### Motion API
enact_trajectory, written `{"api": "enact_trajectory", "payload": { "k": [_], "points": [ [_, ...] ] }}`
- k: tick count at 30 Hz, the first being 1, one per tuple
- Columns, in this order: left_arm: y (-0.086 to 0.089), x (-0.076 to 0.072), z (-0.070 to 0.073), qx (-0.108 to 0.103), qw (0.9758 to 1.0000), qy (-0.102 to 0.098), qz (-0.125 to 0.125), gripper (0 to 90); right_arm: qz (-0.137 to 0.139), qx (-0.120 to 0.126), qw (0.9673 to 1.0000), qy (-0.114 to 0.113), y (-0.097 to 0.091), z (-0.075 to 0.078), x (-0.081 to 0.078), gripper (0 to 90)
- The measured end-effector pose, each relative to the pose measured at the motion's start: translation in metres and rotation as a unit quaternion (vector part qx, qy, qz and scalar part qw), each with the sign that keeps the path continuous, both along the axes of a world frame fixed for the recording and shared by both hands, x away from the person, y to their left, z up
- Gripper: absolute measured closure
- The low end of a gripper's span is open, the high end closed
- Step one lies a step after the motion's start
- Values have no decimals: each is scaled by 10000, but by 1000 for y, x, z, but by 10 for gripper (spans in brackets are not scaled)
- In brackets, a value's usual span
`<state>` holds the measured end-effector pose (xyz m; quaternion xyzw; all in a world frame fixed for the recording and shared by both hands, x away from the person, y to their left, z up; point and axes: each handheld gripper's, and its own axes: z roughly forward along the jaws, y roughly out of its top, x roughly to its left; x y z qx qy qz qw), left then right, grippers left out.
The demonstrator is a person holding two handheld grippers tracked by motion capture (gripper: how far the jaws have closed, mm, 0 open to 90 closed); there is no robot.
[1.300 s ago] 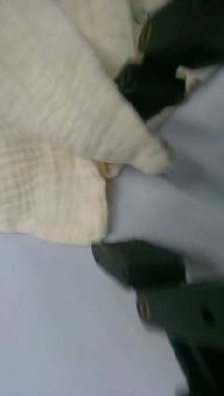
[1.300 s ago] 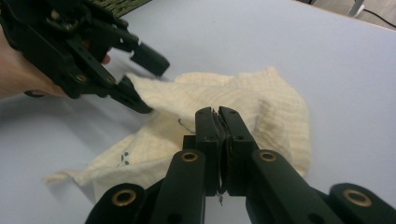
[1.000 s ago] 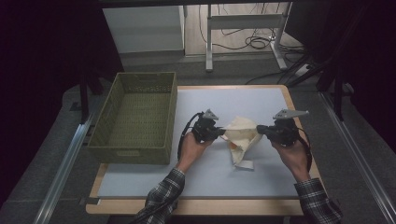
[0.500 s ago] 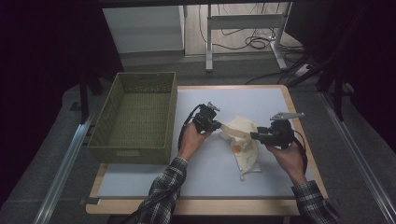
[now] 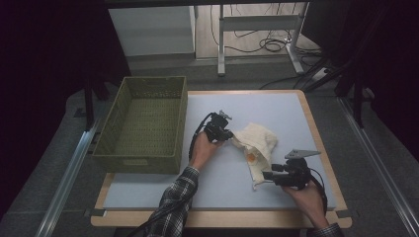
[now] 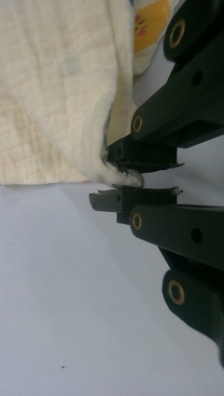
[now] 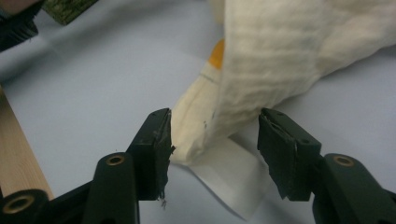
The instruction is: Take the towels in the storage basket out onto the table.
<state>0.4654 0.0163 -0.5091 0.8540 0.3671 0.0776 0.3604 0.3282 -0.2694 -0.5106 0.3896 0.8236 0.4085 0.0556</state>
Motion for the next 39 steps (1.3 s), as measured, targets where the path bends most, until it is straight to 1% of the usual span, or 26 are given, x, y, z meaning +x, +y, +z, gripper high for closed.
{"api": "enact_trajectory", "payload": {
  "k": [1,3,5,7,9,11,12,13,14,15,16,17,18,19,20,21,22,24,26,27,28,30,32,33,35,39],
  "points": [
    [1,-1,0,-17,10000,-5,-9,812,30,-8,10000,22,1,-3,-1,579],
    [2,-4,1,-28,10000,-22,-32,813,134,-139,9998,-46,4,-6,-1,768],
    [5,-8,4,-72,10000,-55,-42,818,193,-262,9994,-121,2,-2,-1,863],
    [9,-11,11,-142,9998,-99,-49,829,152,-236,9994,-201,-5,9,1,877],
    [13,-14,24,-202,9995,-222,-55,840,43,-281,9989,-373,-15,26,3,879],
    [17,-13,44,-293,9987,-404,-60,845,-108,-360,9974,-612,-26,50,7,879],
    [19,-12,56,-356,9981,-505,-38,847,-193,-404,9961,-764,-31,63,12,880],
    [20,-8,68,-397,9973,-621,10,848,-308,-465,9941,-930,-36,78,19,880],
    [21,2,83,-406,9966,-707,113,849,-443,-486,9919,-1085,-40,91,28,880],
    [20,10,90,-338,9965,-749,160,847,-593,-440,9906,-1154,-43,107,45,878],
    [17,23,98,-137,9963,-772,359,831,-654,-420,9905,-1137,-44,114,59,867],
    [15,34,102,288,9939,-786,720,718,-802,-499,9898,-1066,-45,122,78,791],
    [14,40,104,617,9902,-783,980,587,-1077,-676,9860,-1079,-47,125,95,748],
    [16,42,105,668,9900,-757,989,525,-1247,-739,9847,-965,-50,126,108,709],
    [18,40,104,560,9906,-775,976,501,-1317,-633,9856,-852,-54,126,116,687],
    [20,35,102,480,9907,-850,945,467,-1331,-492,9864,-830,-58,124,118,686],
    [21,30,97,420,9914,-886,871,458,-1308,-382,9870,-856,-60,121,117,684],
    [21,22,84,391,9931,-788,770,435,-1190,-231,9897,-766,-63,110,111,669],
    [19,16,69,328,9953,-655,634,428,-1086,-126,9924,-563,-62,95,106,667],
    [17,12,61,316,9961,-599,567,425,-1008,-106,9935,-526,-60,88,102,666],
    [14,6,52,356,9966,-565,475,416,-931,-102,9944,-492,-57,81,98,667],
    [9,-1,40,375,9971,-547,361,415,-750,-85,9963,-412,-50,69,91,666],
    [6,-7,28,323,9982,-463,222,407,-618,-94,9973,-386,-42,60,86,665],
    [5,-9,24,281,9985,-430,183,406,-545,-48,9979,-345,-37,55,84,661],
    [2,-14,14,182,9993,-306,73,405,-406,33,9988,-271,-30,48,83,652],
    [-2,-20,-3,163,9996,-197,-74,390,-151,81,9997,-186,-11,37,81,603]
  ]
}}
